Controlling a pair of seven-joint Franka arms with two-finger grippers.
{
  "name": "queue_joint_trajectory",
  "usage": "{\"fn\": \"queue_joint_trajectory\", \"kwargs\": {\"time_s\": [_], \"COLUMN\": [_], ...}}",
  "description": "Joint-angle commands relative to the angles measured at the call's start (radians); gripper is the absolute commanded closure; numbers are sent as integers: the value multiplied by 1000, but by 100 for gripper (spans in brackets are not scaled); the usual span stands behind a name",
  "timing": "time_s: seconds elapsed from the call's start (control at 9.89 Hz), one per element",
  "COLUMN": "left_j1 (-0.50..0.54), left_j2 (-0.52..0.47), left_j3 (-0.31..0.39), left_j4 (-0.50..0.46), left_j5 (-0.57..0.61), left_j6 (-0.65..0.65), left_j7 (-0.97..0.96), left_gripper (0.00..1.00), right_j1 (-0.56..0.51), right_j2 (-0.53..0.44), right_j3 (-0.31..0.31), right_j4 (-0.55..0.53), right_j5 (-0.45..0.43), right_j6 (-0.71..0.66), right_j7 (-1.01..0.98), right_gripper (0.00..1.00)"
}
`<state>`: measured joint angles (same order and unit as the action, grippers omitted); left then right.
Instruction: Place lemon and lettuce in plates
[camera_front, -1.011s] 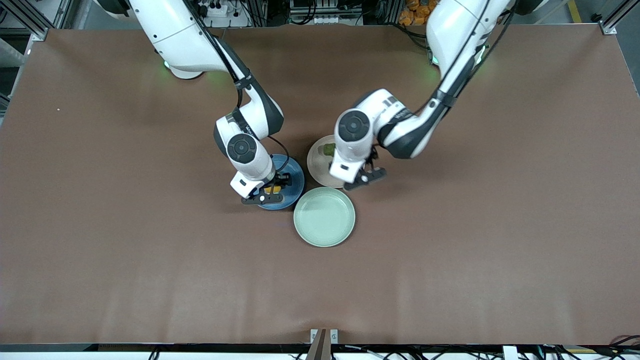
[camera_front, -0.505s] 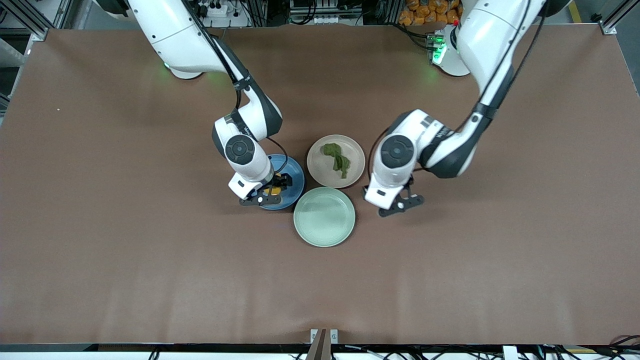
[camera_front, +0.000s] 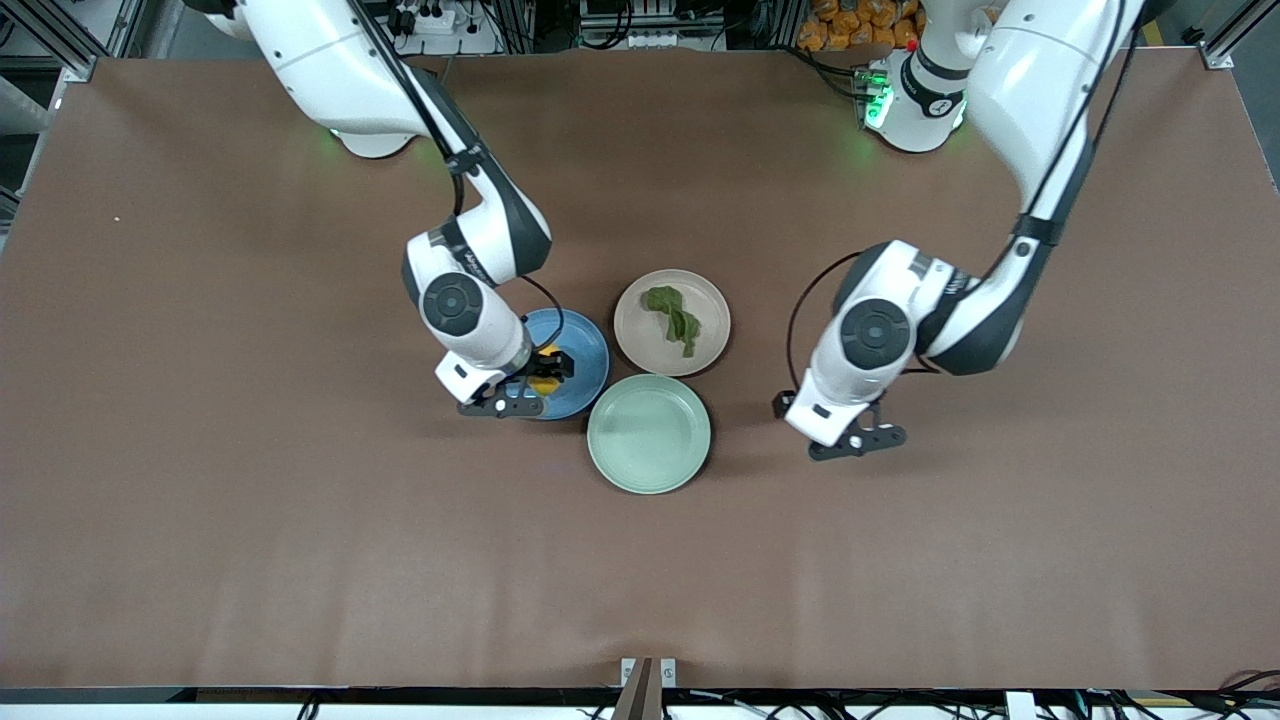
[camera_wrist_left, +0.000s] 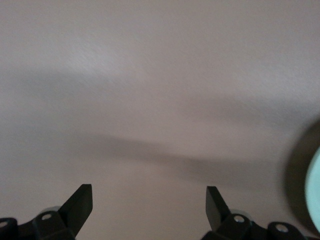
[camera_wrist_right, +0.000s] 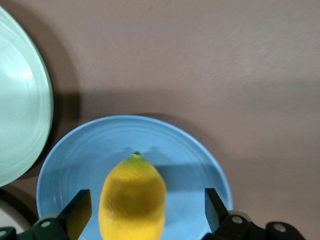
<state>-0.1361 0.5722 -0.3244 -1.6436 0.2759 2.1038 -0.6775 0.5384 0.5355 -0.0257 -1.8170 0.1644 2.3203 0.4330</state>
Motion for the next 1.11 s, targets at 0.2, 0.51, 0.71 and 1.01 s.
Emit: {"fn": "queue_joint_trajectory", "kwargs": {"time_s": [0.2, 0.51, 0.71, 1.01], "left_j1": [101, 288, 273, 121], "left_j2": [-71, -112, -169, -282], "left_j3": [-24, -183, -168, 58], "left_j4": [-27, -122, -171, -243], "left_j5": [5, -7, -17, -196], "left_j6": [-96, -96, -90, -65], "left_j7": [185, 214, 234, 414], "left_gripper": [0, 0, 0, 0], "right_j1": [-122, -179, -227, -307], "right_j2": [-124, -169, -198, -230], "right_j3": [-3, -37, -54, -56], "right_j4": [-15, -19, -22, -28], "right_j5": [56, 53, 46, 43], "right_j6": [-146, -194, -220, -269], "right_j7": [-183, -320, -384, -512], "right_gripper": [0, 0, 0, 0]}}
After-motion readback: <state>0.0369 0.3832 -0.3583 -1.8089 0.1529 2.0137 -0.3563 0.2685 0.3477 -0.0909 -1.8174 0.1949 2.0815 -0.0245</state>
